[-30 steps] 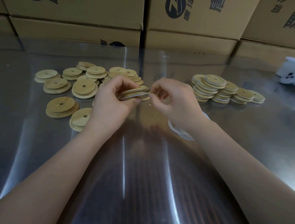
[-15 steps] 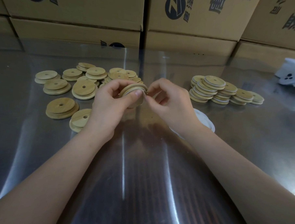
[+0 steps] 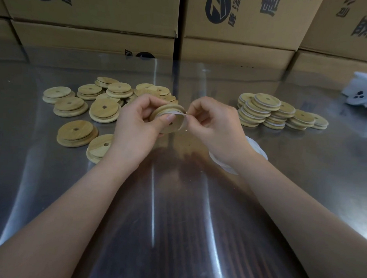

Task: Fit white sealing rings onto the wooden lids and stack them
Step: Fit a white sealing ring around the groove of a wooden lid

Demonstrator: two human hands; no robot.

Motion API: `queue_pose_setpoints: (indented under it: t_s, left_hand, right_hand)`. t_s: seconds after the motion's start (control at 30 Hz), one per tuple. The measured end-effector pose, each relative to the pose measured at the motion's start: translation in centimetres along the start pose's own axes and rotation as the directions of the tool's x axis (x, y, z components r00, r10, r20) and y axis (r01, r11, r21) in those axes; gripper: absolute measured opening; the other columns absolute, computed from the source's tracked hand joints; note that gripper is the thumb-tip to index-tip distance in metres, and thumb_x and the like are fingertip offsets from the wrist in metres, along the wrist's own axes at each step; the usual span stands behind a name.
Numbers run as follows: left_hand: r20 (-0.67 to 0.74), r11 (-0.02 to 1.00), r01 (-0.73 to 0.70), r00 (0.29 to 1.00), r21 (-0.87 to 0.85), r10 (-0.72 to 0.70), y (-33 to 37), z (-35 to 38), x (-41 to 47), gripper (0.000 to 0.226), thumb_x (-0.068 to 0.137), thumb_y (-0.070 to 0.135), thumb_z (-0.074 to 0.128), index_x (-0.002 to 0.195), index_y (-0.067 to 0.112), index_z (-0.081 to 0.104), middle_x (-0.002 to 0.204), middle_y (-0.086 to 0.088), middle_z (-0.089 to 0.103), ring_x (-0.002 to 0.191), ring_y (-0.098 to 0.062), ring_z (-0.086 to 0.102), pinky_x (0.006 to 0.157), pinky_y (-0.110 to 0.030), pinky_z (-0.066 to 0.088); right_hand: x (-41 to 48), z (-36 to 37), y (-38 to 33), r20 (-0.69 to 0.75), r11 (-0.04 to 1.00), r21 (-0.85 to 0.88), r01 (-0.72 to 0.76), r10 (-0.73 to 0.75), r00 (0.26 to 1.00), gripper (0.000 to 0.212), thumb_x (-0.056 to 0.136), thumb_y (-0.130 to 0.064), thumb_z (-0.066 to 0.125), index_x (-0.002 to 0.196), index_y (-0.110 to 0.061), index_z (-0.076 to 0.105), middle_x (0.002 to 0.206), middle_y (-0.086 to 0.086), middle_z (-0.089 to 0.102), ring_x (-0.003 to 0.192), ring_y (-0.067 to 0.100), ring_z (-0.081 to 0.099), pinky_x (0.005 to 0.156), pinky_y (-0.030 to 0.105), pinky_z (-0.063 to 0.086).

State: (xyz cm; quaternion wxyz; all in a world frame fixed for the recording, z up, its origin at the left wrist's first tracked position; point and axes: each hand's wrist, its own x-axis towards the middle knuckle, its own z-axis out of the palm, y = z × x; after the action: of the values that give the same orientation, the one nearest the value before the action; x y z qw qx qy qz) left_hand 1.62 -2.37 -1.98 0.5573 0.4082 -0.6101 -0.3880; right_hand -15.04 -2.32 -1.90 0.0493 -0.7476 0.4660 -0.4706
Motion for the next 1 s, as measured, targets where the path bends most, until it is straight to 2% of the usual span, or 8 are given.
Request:
queue_pose_setpoints:
  t_s: [0.17, 0.27, 0.47, 0.57, 0.7, 0.83, 0.9, 1.0]
  left_hand:
    - [0.048, 0.988, -0.095, 0.995, 0.124, 0.09, 0.11, -0.34, 0.26, 0.025, 0.083, 0.003, 0.072, 0.088, 0.025, 0.062, 0.094, 0.003, 0.072, 0.091, -0.009, 0.07, 0.086, -0.04, 0.057]
    - [0.08, 0.976, -0.143, 0.988, 0.165, 0.131, 0.03, -0.53, 0.34, 0.029, 0.082, 0.002, 0.072, 0.086, 0.028, 0.061, 0.093, 0.005, 0.071, 0.091, -0.008, 0.069, 0.088, -0.036, 0.056]
    - [0.101, 0.979, -0.147, 0.986, 0.145, 0.133, -0.25, -0.52, 0.06, 0.029, 0.081, -0.001, 0.072, 0.087, 0.025, 0.06, 0.09, 0.009, 0.067, 0.09, -0.005, 0.066, 0.087, -0.027, 0.053]
    - [0.099, 0.985, -0.12, 0.989, 0.122, 0.108, -0.13, -0.22, -0.17, 0.024, 0.082, -0.001, 0.072, 0.094, 0.018, 0.061, 0.092, 0.011, 0.066, 0.088, 0.001, 0.064, 0.085, -0.019, 0.051]
    - [0.128, 0.988, -0.109, 0.987, 0.11, 0.095, 0.19, 0.05, -0.35, 0.031, 0.081, 0.002, 0.074, 0.108, 0.015, 0.065, 0.099, 0.012, 0.067, 0.09, 0.007, 0.063, 0.084, -0.013, 0.05]
    - [0.085, 0.996, -0.066, 0.995, 0.058, 0.061, 0.17, 0.18, -0.35, 0.023, 0.082, 0.005, 0.074, 0.103, 0.013, 0.072, 0.097, 0.007, 0.071, 0.09, 0.003, 0.065, 0.085, -0.015, 0.051]
    - [0.049, 1.0, -0.017, 0.999, -0.012, 0.017, 0.1, 0.12, -0.31, 0.019, 0.083, 0.007, 0.073, 0.098, 0.019, 0.073, 0.09, 0.011, 0.071, 0.087, 0.002, 0.065, 0.084, -0.02, 0.054]
    - [0.047, 0.996, 0.052, 0.998, -0.072, -0.049, -0.02, 0.03, -0.33, 0.017, 0.084, 0.011, 0.072, 0.098, 0.021, 0.073, 0.091, 0.011, 0.072, 0.093, -0.006, 0.067, 0.086, -0.037, 0.058]
  right_hand:
    - [0.15, -0.44, -0.02, 0.028, 0.999, 0.033, -0.042, 0.041, 0.999, 0.009, 0.081, -0.008, 0.066, 0.076, -0.014, 0.061, 0.07, -0.007, 0.062, 0.065, 0.016, 0.06, 0.067, 0.036, 0.051]
    - [0.27, -0.6, 0.06, 0.044, 0.997, 0.036, -0.067, 0.065, 0.997, 0.017, 0.082, -0.005, 0.067, 0.075, -0.018, 0.059, 0.068, -0.013, 0.059, 0.067, 0.014, 0.06, 0.065, 0.026, 0.049]
    - [0.23, -0.75, 0.38, 0.104, 1.0, 0.018, -0.012, 0.011, 0.995, 0.016, 0.084, -0.006, 0.066, 0.078, -0.018, 0.058, 0.069, -0.016, 0.055, 0.066, 0.009, 0.055, 0.063, 0.017, 0.044]
    - [0.25, -0.9, 0.47, 0.097, 1.0, -0.005, 0.021, -0.021, 0.995, 0.01, 0.084, -0.006, 0.066, 0.079, -0.013, 0.061, 0.071, -0.011, 0.056, 0.066, 0.012, 0.056, 0.064, 0.023, 0.047]
    - [0.09, -0.63, 0.07, 0.074, 0.995, -0.036, 0.098, -0.095, 0.993, 0.003, 0.082, -0.008, 0.066, 0.08, -0.006, 0.064, 0.073, -0.003, 0.062, 0.065, 0.014, 0.058, 0.064, 0.031, 0.049]
    - [-0.02, -0.24, -0.24, 0.05, 0.989, -0.013, 0.15, -0.149, 0.988, 0.001, 0.082, -0.007, 0.066, 0.082, -0.006, 0.065, 0.076, -0.001, 0.064, 0.066, 0.014, 0.058, 0.064, 0.026, 0.048]
    - [-0.07, -0.15, -0.2, 0.037, 0.994, 0.067, 0.082, -0.085, 0.996, 0.003, 0.082, -0.008, 0.067, 0.083, -0.01, 0.065, 0.077, -0.003, 0.064, 0.067, 0.014, 0.06, 0.065, 0.027, 0.05]
    - [-0.09, -0.06, -0.18, 0.073, 0.961, 0.25, -0.116, 0.101, 0.992, 0.011, 0.082, -0.011, 0.071, 0.081, -0.021, 0.065, 0.079, -0.005, 0.066, 0.071, 0.025, 0.064, 0.069, 0.038, 0.053]
